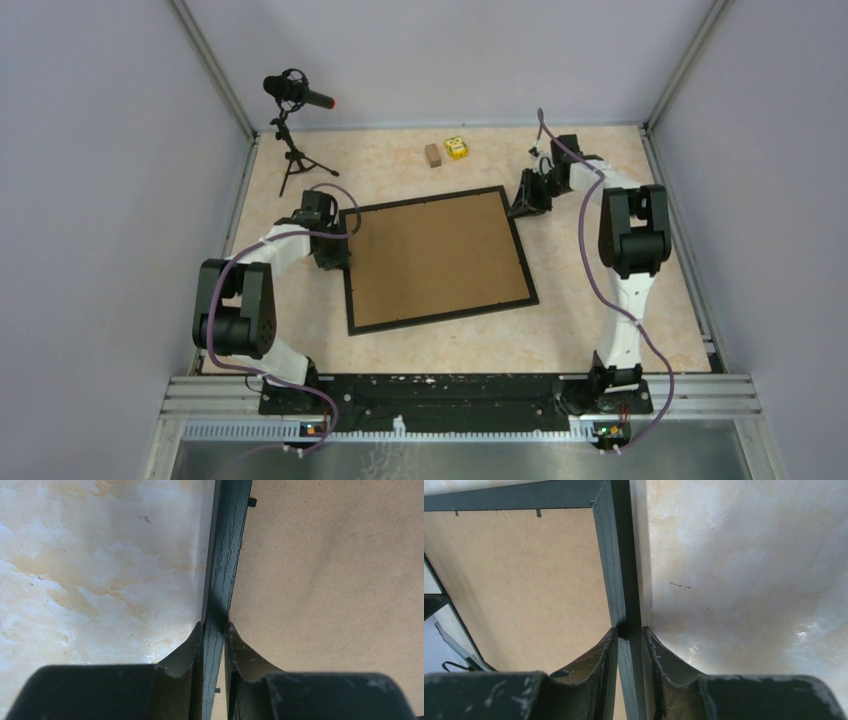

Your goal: Put the photo into the frame

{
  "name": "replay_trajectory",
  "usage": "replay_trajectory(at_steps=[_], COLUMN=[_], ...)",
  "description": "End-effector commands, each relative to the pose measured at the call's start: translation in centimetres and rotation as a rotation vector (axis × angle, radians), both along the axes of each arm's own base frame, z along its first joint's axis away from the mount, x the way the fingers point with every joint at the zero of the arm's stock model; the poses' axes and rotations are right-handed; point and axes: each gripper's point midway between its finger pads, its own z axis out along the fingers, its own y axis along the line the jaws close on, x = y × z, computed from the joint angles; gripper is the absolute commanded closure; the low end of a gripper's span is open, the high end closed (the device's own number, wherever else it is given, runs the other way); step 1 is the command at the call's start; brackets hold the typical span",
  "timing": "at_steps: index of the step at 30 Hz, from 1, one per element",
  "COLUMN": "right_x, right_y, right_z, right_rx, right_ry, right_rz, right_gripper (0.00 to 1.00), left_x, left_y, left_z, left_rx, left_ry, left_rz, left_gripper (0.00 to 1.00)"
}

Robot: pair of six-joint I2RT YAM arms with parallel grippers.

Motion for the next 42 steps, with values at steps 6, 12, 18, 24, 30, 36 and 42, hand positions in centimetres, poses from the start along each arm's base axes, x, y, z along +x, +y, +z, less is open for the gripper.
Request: replay_trajectory(at_steps=[6, 12, 18, 24, 30, 36, 42], right_x=[-1.2, -1.3, -2.8, -4.8, -6.1, -3.4, -1.5], right_y=[0.0, 0.2, 0.1, -0.7, -0.2, 4.1, 3.9], right_z=[-1.2, -2.7, -5.8, -8.6, -10.1, -2.6, 16.1], right_rx=[-0.067, -0.099, -0.238, -0.420, -0.643, -0.592, -0.497], right_ry=[0.024, 0.047, 0.105, 0.191, 0.214, 0.079, -0.284], right_rz=[0.034, 0.017, -0.001, -0.013, 0.020, 0.048, -0.032], right_gripper=[0.77, 0.77, 0.77, 0.77, 0.74, 0.48, 0.15], left_x=[-2.6, -2.7, -2.7, -2.7, -2.6, -2.6, -1.3], left_y=[1.1, 1.2, 1.1, 1.1, 1.1, 1.3, 2.2], left_z=[-3.5, -3.5, -3.5, -3.5, -3.5, -3.1, -0.6], left_rx=[0.063, 0.067, 0.066, 0.065, 0.066, 0.071, 0.122], left_ry=[0.119, 0.119, 0.123, 0.122, 0.120, 0.107, 0.022], left_rz=[0.002, 0.001, -0.001, -0.002, -0.001, -0.001, 0.015], left_gripper=[1.00, 1.00, 1.00, 1.00, 1.00, 1.00, 0.82])
